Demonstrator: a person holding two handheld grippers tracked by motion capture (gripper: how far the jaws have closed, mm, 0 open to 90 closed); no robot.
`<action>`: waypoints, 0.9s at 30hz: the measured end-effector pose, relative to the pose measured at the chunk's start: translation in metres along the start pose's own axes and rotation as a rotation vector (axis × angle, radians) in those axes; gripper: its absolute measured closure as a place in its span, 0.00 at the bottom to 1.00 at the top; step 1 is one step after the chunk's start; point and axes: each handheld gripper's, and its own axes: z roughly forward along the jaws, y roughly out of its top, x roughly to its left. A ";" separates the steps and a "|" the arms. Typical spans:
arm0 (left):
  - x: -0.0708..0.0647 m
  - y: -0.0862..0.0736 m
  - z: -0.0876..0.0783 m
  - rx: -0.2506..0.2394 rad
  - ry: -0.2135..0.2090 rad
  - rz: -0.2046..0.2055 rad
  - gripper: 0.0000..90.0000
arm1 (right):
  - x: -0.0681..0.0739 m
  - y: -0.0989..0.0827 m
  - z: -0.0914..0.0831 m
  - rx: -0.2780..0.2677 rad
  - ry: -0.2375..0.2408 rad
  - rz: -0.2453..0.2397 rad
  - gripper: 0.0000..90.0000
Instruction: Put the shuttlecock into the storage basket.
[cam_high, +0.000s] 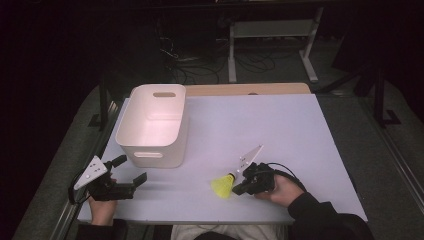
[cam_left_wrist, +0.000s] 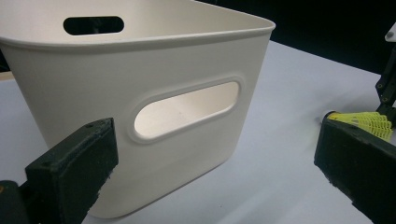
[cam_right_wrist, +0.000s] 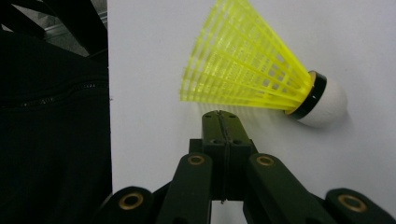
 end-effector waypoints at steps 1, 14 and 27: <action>0.000 0.000 0.000 0.000 0.000 -0.001 0.00 | 0.000 0.001 0.001 0.001 0.000 -0.002 0.98; 0.000 0.000 0.000 0.000 -0.002 0.001 0.00 | 0.000 0.014 0.008 0.005 -0.005 -0.026 0.98; 0.000 0.000 0.000 0.000 -0.003 0.001 0.00 | -0.008 0.025 0.011 0.006 -0.029 -0.027 0.98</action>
